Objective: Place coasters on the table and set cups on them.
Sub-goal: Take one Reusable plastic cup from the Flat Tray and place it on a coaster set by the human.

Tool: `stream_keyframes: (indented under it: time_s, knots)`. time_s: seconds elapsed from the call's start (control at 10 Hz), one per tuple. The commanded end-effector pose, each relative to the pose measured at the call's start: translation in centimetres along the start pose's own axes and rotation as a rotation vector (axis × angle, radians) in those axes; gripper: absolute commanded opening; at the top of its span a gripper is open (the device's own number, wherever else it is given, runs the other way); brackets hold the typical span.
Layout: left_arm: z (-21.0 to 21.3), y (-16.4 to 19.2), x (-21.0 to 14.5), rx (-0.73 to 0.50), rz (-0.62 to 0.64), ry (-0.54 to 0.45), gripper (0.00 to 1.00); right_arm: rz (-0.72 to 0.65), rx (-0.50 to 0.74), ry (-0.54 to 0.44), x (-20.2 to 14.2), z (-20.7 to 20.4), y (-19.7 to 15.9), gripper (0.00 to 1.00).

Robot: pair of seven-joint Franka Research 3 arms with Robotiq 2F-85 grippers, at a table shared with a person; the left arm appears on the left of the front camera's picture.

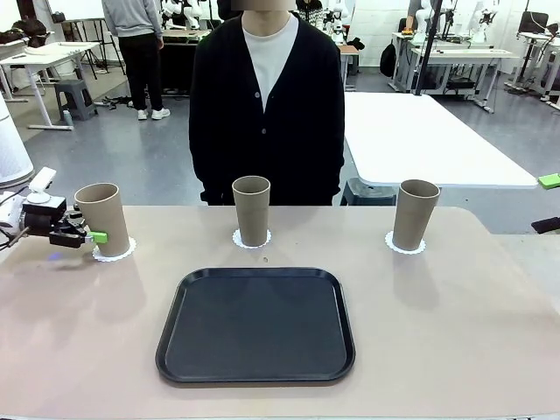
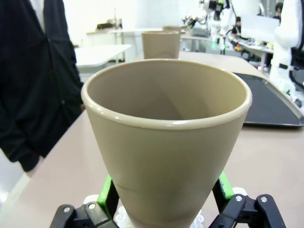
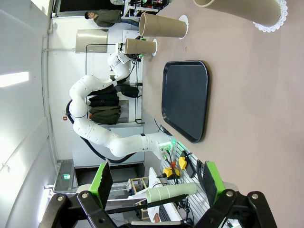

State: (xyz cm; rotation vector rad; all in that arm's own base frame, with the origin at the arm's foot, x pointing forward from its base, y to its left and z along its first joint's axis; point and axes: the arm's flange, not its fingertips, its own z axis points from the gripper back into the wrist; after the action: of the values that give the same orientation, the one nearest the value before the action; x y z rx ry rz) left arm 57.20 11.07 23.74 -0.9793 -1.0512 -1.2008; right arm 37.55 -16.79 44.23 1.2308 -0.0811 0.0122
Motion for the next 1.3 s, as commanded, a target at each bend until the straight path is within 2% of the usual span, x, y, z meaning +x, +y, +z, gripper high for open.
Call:
stream_keyframes:
  time_s: [0.0,0.6,1.0,1.1,1.2]
  knots:
    - [0.5,0.5,0.3,-0.013,0.001,0.047,1.0,0.009,-0.001,0.001,0.1,0.0,0.0,1.0]
    - [1.9,0.4,0.7,0.005,-0.049,0.185,1.0,0.009,-0.001,0.001,0.1,0.0,0.0,1.0]
    - [4.6,-0.3,1.8,0.01,-0.065,0.352,1.0,0.009,-0.001,0.001,0.1,0.0,0.0,1.0]
    - [5.8,-0.8,2.9,0.032,-0.061,0.419,1.0,0.009,-0.001,0.001,0.1,0.0,0.0,1.0]
    - [7.3,-2.0,4.9,0.063,-0.057,0.533,1.0,0.009,-0.001,0.001,0.1,0.0,0.0,1.0]
